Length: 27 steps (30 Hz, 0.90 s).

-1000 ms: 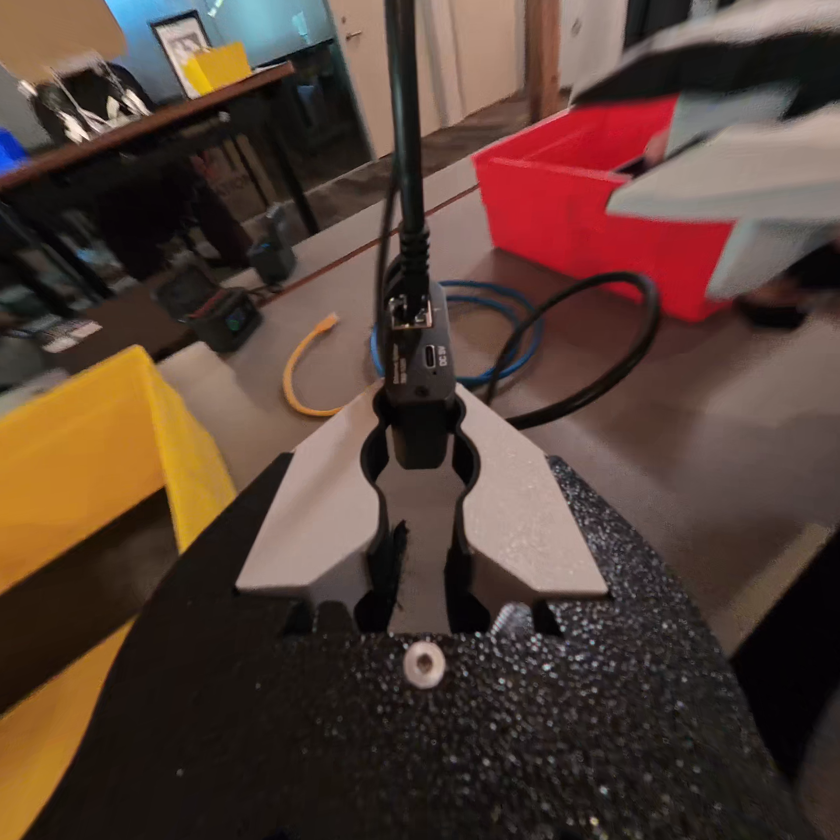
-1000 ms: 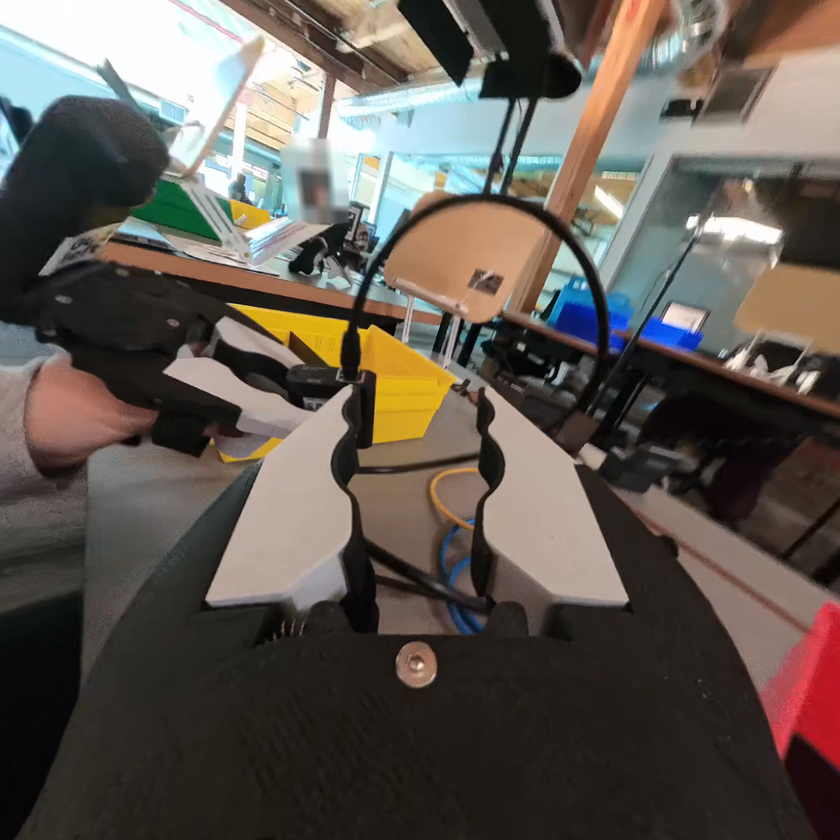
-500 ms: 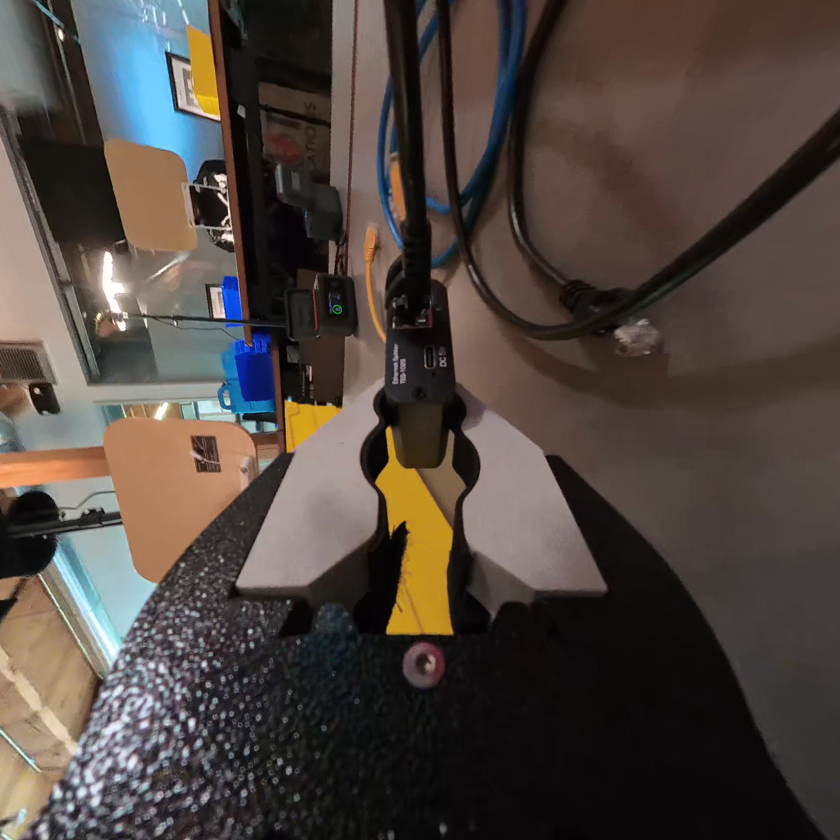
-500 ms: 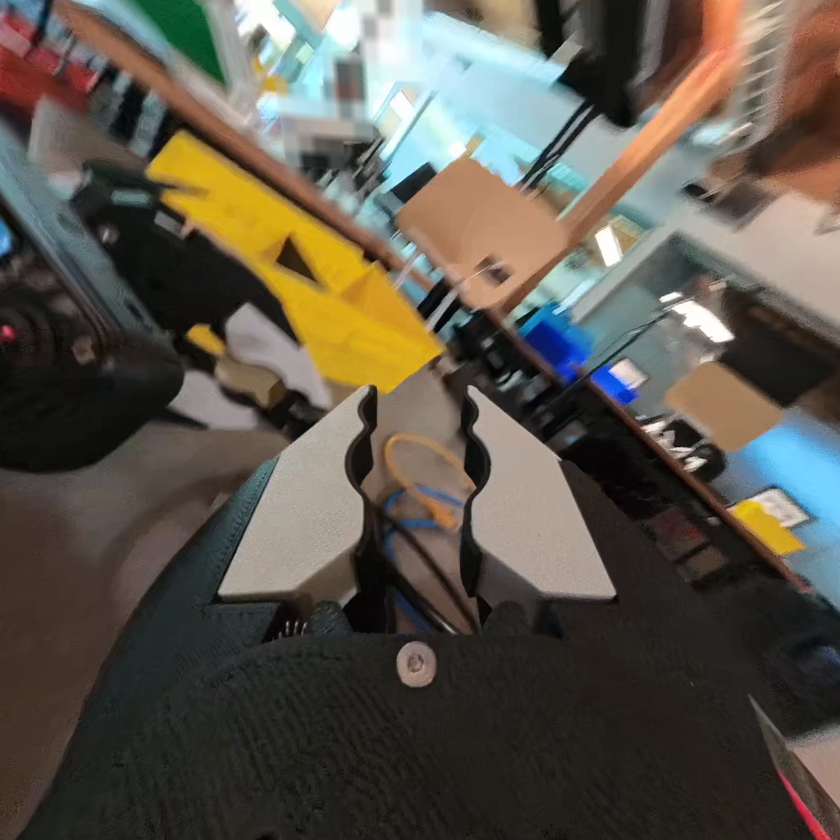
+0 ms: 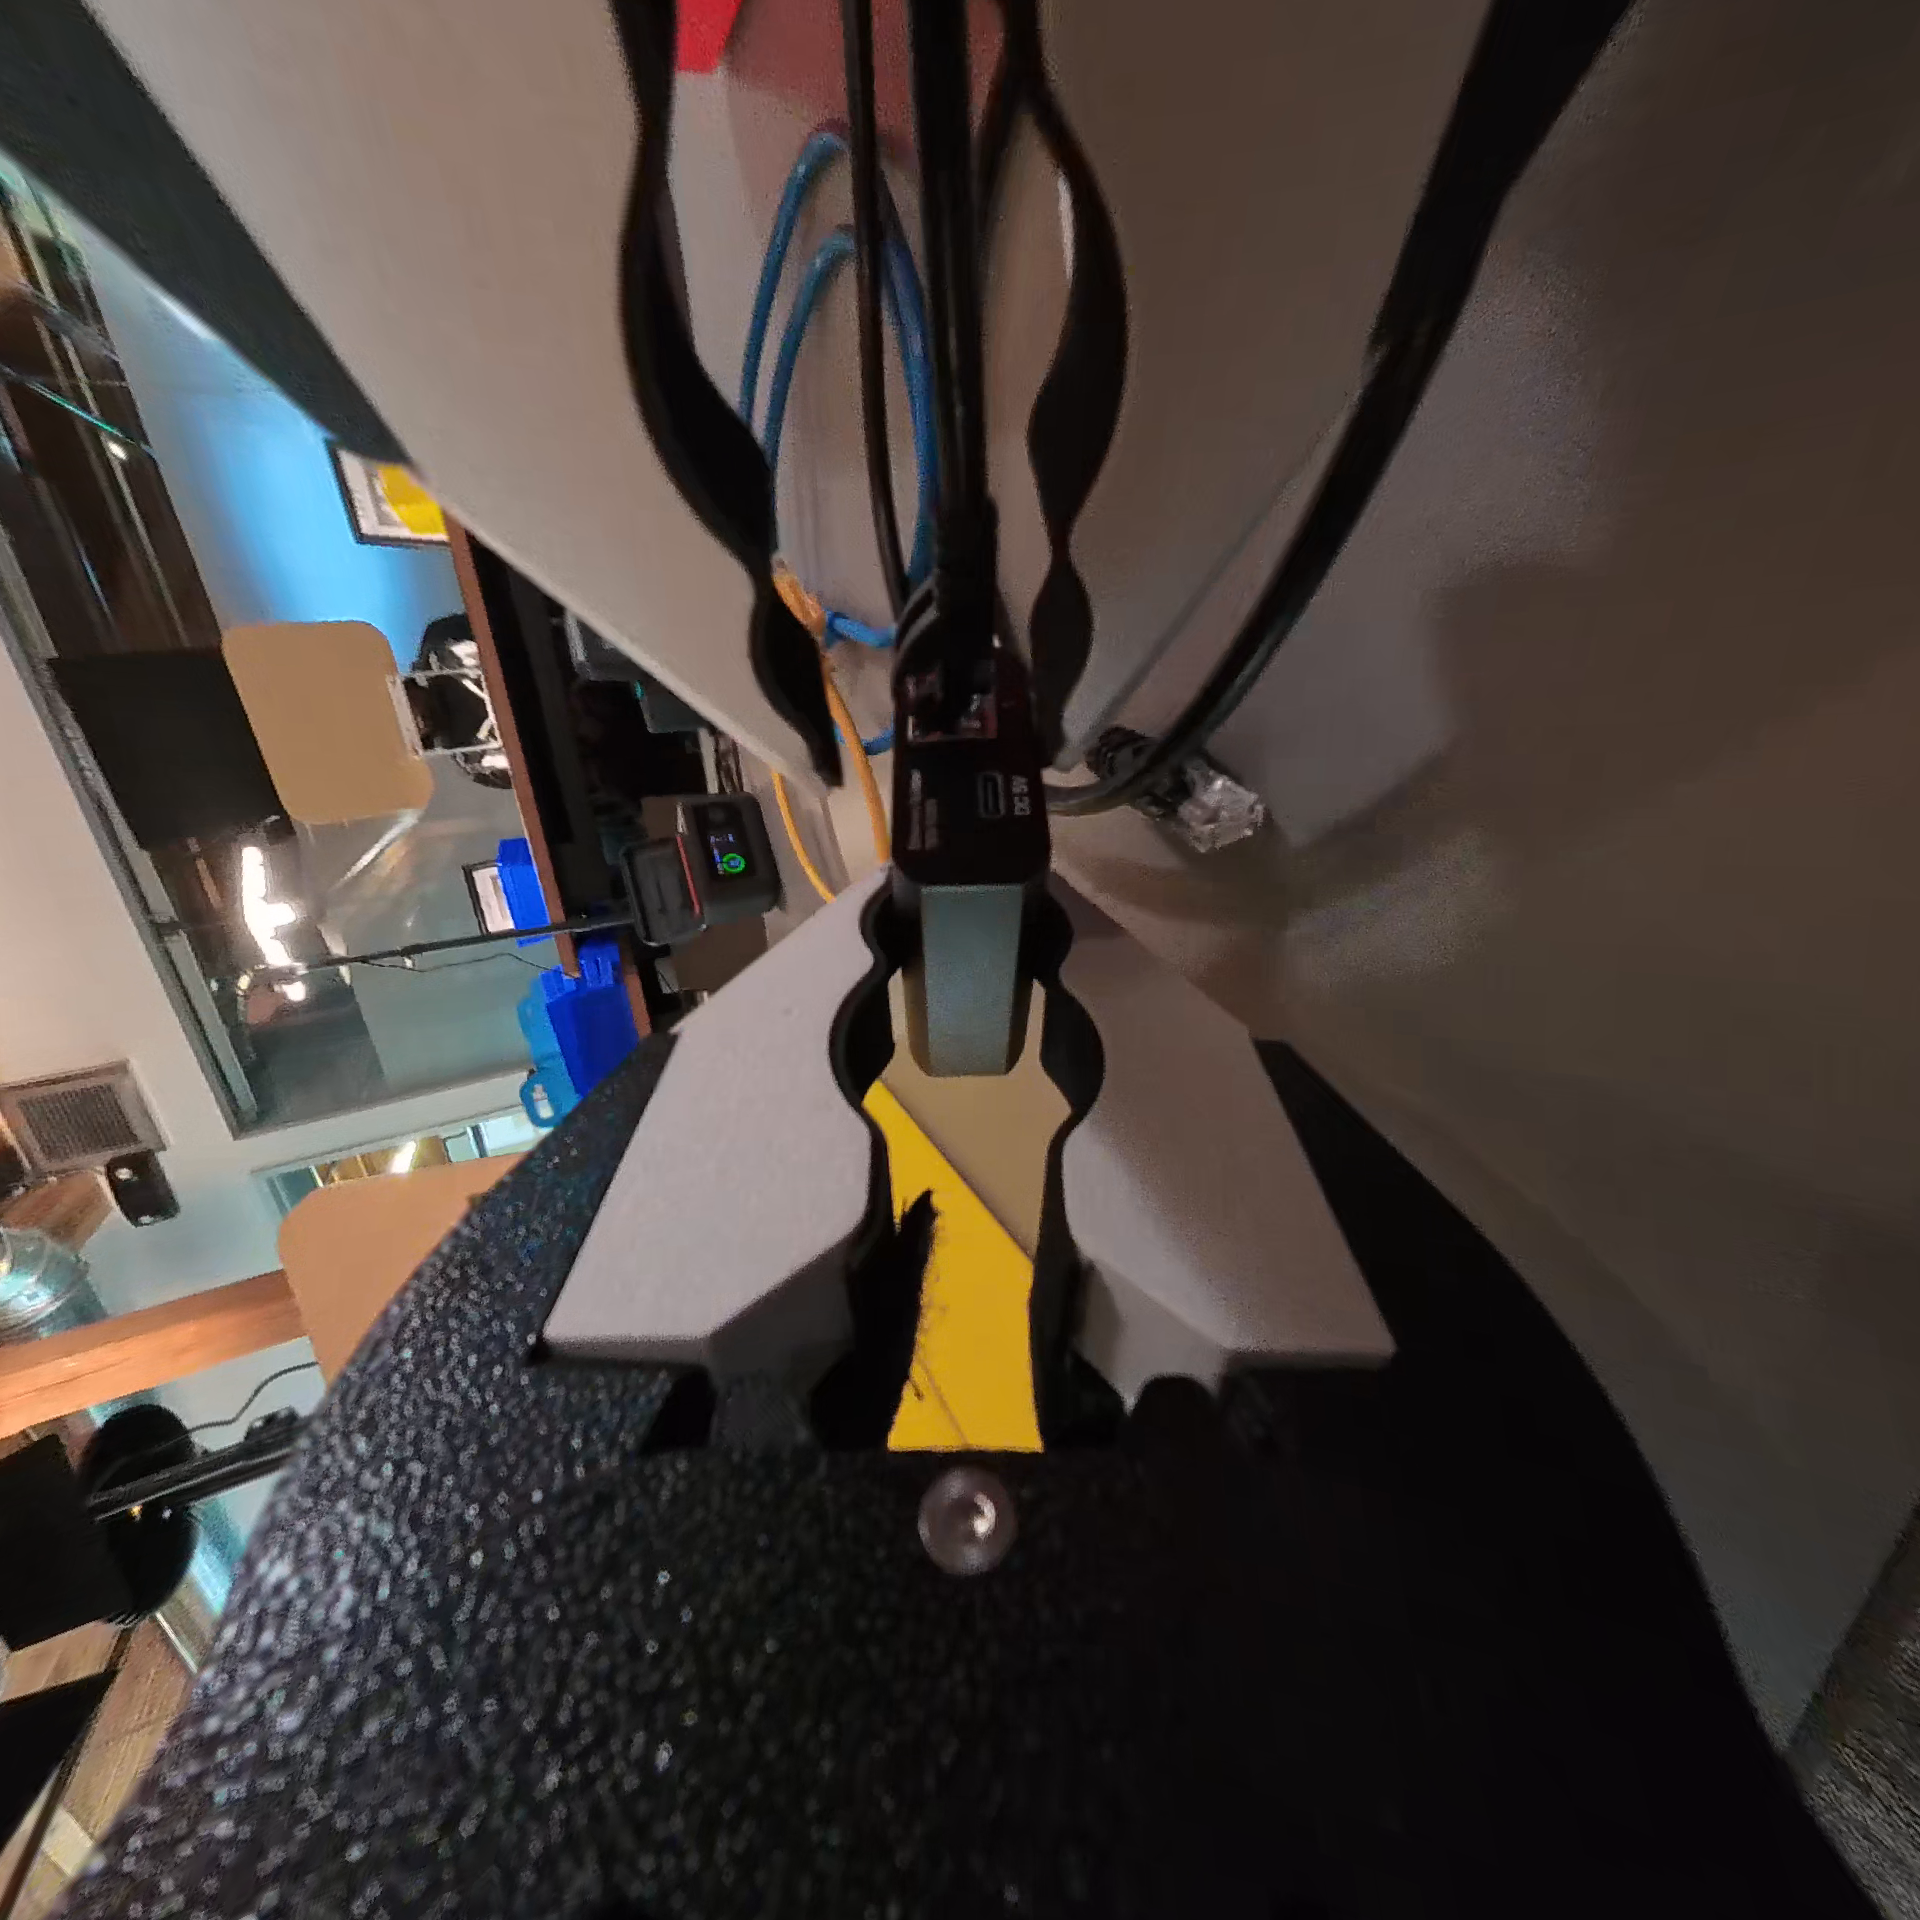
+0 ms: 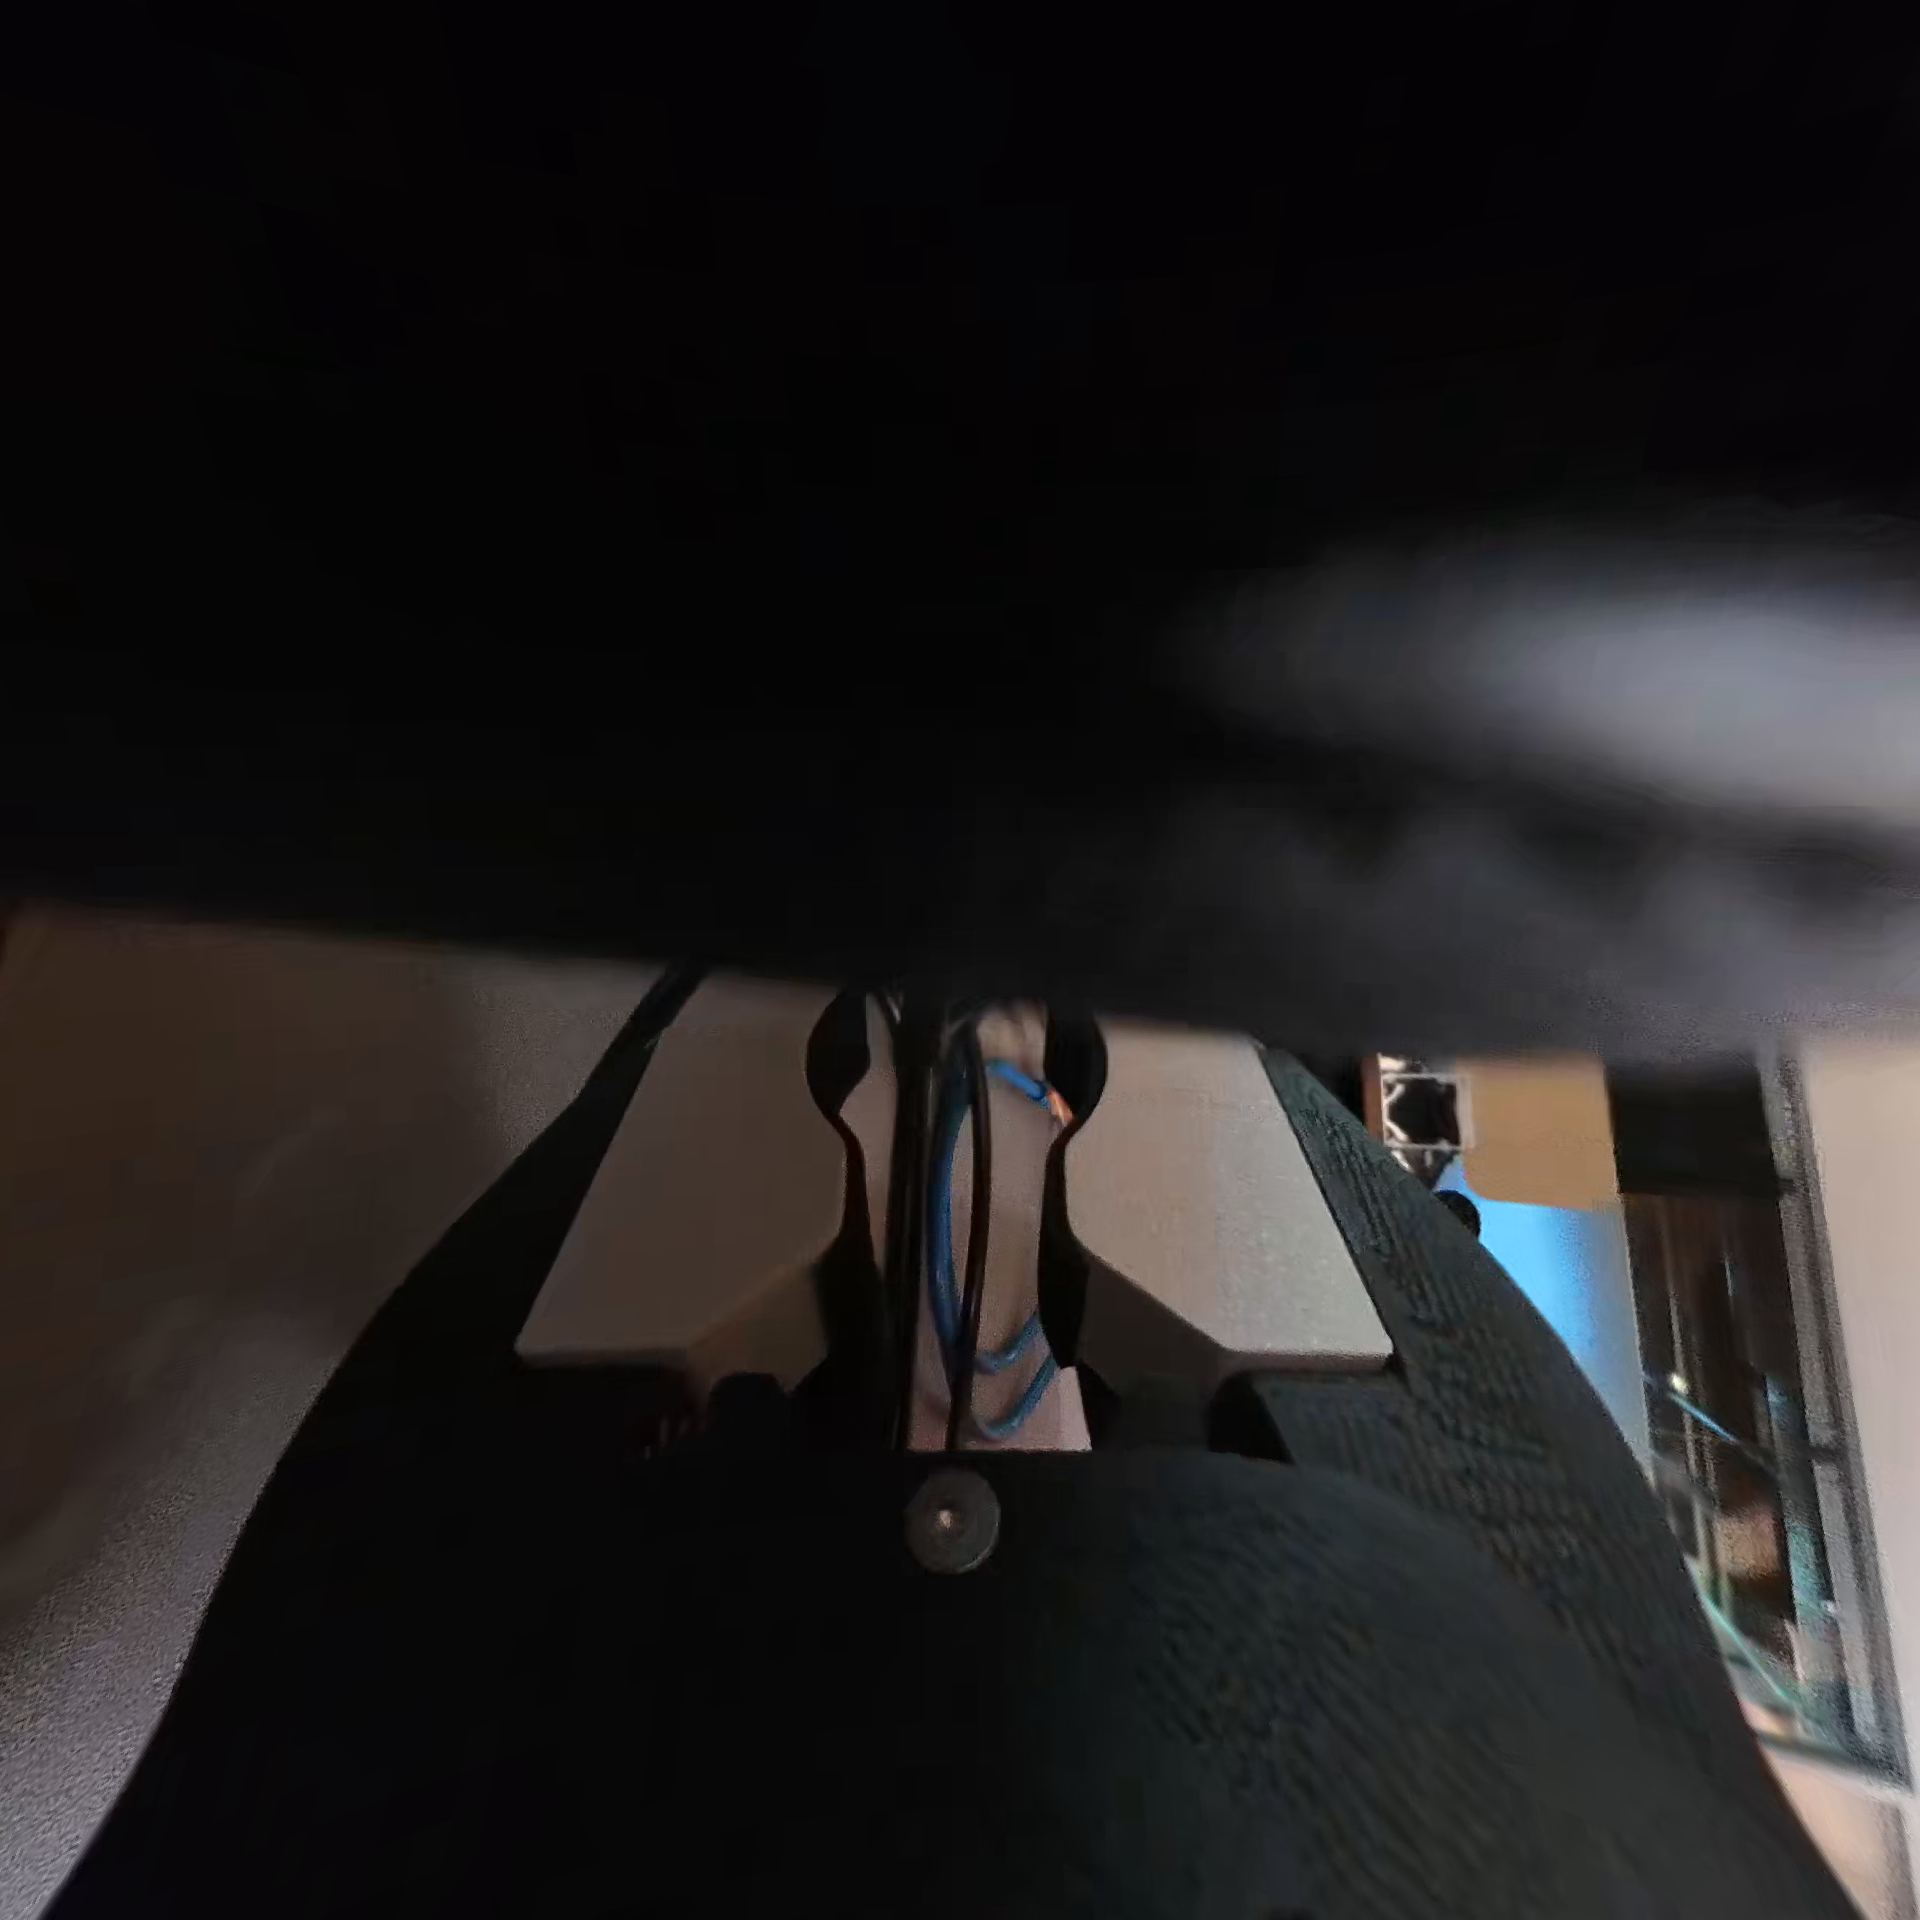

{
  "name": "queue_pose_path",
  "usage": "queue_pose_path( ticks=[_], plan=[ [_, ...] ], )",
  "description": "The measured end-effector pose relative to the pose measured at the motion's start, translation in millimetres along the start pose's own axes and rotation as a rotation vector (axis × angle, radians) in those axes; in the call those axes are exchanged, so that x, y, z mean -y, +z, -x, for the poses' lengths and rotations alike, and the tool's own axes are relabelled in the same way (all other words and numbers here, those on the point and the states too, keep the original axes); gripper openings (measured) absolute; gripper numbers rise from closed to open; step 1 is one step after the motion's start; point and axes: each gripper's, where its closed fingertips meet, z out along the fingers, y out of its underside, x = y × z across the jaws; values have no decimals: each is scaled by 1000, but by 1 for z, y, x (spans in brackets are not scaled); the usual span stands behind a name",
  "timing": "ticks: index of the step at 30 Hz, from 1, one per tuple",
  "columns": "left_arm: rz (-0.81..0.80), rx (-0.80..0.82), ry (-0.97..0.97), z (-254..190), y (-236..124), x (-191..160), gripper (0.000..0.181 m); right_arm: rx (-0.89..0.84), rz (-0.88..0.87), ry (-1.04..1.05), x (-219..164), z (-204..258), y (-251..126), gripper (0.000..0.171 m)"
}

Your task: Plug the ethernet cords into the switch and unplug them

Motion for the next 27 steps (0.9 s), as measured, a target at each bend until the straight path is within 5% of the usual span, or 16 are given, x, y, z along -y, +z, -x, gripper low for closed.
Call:
queue_pose_path(
  ticks=[1, 6, 11, 16, 20, 24, 27],
  plan=[
    [-16, 1, 2, 1, -4, 2, 21, 1, -12, -6, 3, 0, -1, 27],
    [-174, -60, 26, 1, -21, 16, 21, 86, -4, -28, 1, 8, -4, 37],
    [-341, -98, -85, 5, -36, 33, 21, 124, -66, 84, 8, 5, -7, 22],
    [-608, -2, -613, 71, -65, 32, 55, 119, -298, 525, 22, -40, -26, 21],
    [-969, -191, -1076, 92, -93, 40, 85, 177, -655, 873, 44, -78, -60, 20],
    [-1288, -400, -1289, 103, -119, 58, 55, 254, -865, 1037, 55, -93, -81, 21],
    [-1366, -479, -1307, 103, -125, 65, 28, 283, -897, 1051, 58, -91, -83, 20]
  ],
)
